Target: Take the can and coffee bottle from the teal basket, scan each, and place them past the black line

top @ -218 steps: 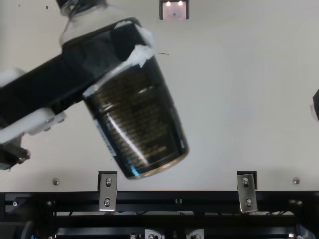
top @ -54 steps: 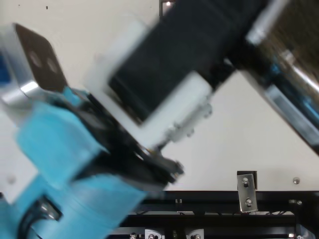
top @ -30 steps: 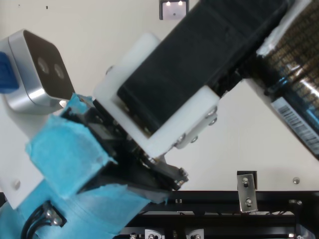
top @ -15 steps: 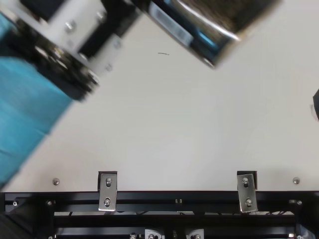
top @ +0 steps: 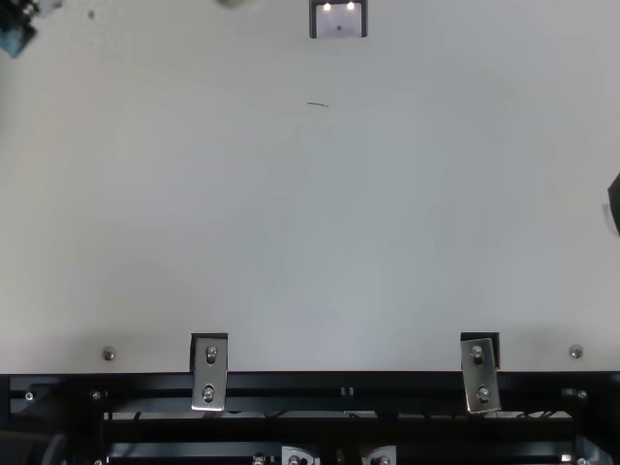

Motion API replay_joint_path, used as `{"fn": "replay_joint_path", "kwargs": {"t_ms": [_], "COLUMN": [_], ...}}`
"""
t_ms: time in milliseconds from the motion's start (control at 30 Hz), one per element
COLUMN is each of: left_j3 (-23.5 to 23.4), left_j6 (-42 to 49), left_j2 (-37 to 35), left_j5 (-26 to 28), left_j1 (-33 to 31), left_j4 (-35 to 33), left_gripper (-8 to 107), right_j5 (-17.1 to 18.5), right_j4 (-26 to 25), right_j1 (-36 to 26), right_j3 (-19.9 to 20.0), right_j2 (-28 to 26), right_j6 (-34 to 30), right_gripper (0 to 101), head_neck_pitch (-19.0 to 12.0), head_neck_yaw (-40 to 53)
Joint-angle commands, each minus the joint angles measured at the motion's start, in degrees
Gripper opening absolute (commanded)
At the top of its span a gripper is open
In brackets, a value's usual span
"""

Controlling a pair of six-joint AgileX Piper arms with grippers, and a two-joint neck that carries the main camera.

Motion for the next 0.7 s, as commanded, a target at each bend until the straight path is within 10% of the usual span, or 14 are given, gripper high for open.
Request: {"fn": "replay_joint_path", "kwargs": {"t_ms": [0,300,667], "left_j3": [1.46,9.75,9.73], "left_j6": [1.27,-13.76,-13.76], "left_j2": [1.0,3.01,3.06], "left_j5": [3.52,14.67,14.78], "left_j1": [4.62,10.39,10.35], "left_j4": [0.3,2.84,3.02], "left_gripper": [10,10,10], "right_j5": [0.0,0.0,-2.14], "right_j4": [0.0,0.0,5.86], "right_j1": [0.0,0.0,1.96], "right_j3": [0.0,0.0,-0.35], "right_j2": [0.0,0.0,1.87], "right_j6": [0.0,0.0,3.85], "right_gripper": [101,101,101], "head_neck_pitch": [-1.6,-1.6,-1.6], "head_neck_yaw": [-0.19,-0.19,-0.19]}}
